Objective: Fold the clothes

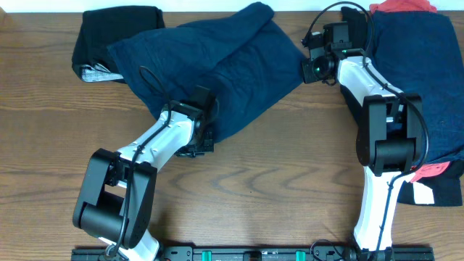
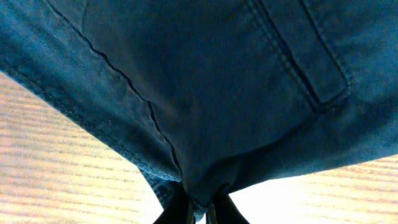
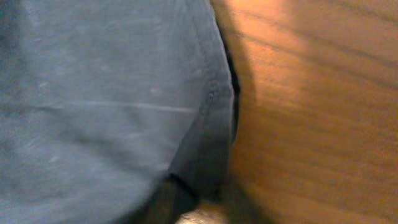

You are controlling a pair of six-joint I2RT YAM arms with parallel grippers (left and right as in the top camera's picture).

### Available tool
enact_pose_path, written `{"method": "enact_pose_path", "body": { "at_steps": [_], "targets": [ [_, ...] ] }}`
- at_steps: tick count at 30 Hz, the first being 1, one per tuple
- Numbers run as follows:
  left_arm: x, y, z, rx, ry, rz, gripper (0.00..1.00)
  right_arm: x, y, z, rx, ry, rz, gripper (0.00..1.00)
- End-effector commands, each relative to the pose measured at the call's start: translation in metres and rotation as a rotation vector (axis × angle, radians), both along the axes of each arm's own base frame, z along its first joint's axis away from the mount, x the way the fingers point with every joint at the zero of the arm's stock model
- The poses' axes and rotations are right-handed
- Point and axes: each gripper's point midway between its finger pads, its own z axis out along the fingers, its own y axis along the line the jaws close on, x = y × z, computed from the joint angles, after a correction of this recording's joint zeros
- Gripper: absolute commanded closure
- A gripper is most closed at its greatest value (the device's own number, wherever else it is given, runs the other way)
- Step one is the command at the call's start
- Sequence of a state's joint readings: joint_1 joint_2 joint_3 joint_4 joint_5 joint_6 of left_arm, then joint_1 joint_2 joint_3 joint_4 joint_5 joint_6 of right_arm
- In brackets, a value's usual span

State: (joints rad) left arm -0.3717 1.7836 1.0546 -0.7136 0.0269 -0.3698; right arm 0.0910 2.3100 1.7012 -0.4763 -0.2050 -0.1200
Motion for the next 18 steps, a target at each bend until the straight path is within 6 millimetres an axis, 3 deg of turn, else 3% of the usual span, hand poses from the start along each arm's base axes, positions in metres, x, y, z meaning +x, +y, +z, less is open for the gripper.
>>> {"method": "enact_pose_path", "body": {
  "at_steps": [1,5,10,15,18],
  "targets": [
    [-0.001,0.004,-0.002,0.017,0.000,0.011,0.94,-0.002,0.001,-0.002,0.002,0.028,-0.053,0.99],
    [0.004,0.006,0.017,0.008,-0.025,0.020,0.94,-0.009,-0.007,0.022,0.035,0.050,-0.117,0.99],
    [0.004,0.011,0.060,-0.019,-0.097,0.033,0.94,-0.031,-0.027,0.095,0.071,0.041,-0.196,0.99],
    [-0.007,0.015,0.110,-0.063,-0.214,0.029,0.94,-0.083,-0.049,0.173,0.069,0.042,-0.237,0.99],
    [-0.016,0.018,0.142,-0.095,-0.300,0.030,0.94,-0.120,-0.061,0.203,0.064,0.069,-0.262,0.99]
  ]
}}
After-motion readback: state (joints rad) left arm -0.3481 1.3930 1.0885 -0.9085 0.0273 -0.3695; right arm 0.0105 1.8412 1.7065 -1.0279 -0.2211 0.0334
